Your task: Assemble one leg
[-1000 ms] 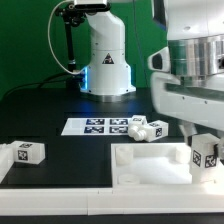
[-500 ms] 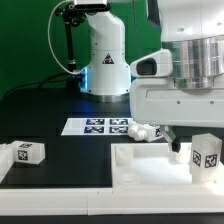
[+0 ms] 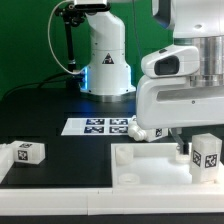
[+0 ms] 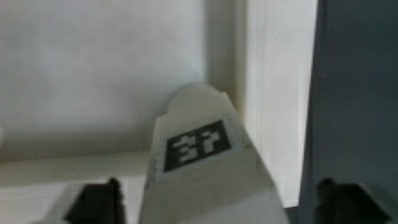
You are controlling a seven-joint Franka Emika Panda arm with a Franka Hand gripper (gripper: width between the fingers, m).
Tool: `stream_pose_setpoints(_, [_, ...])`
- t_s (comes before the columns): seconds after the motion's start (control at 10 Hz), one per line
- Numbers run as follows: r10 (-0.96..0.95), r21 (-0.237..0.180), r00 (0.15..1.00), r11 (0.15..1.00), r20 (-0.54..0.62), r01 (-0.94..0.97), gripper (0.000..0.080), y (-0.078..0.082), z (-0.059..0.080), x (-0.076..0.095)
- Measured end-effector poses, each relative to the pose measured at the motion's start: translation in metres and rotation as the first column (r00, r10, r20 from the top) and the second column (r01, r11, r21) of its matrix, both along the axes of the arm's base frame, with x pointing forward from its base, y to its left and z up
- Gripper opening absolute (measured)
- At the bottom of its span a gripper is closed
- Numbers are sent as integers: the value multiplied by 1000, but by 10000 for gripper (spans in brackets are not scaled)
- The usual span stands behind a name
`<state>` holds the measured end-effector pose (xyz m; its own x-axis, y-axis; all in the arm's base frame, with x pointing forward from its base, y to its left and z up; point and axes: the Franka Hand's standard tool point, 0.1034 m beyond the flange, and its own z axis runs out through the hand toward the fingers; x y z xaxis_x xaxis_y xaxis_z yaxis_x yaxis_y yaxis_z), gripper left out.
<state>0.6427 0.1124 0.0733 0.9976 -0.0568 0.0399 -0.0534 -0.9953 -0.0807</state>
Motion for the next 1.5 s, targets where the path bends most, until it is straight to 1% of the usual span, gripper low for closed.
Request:
stream_pose_setpoints(0.1, [-73,3,997,997,-6,73,286,0,0,0])
stream_pose_setpoints(0.3, [-225,7,974,974,-19,225,287,-2,-1,0])
stream_pose_setpoints(0.4, [-408,9,913,913,-23,408,287,-2,-1,0])
stream_pose_setpoints(0.5, [-569,1,822,822,-40,569,287,-1,-1,-1])
stream_pose_setpoints(0.6, [-746,-13,662,664,-71,748,287,1,-2,-2])
stream_pose_setpoints(0.7, [-886,-16,451,455,-103,890,287,0,-2,0])
stream_pose_setpoints(0.8, [-939,-16,317,322,-136,947,287,-2,-2,0])
stream_pose_setpoints(0.9, [-956,-21,255,261,-143,965,287,-2,-2,0])
stream_pose_setpoints(1.0, [-961,-22,237,243,-144,970,287,-1,-2,0])
stream_pose_setpoints(1.1, [-966,-23,212,218,-145,976,396,-1,-2,0])
stream_pose_setpoints(1.2, [-936,-13,327,332,-132,943,396,-1,-3,0])
stream_pose_setpoints(1.3, [-858,-6,502,506,-112,863,533,1,-5,-2])
stream_pose_setpoints(1.4, [-764,0,639,642,-96,767,625,4,-5,-3])
stream_pose_setpoints(1.5, [-663,7,743,746,-91,666,642,5,-5,-4])
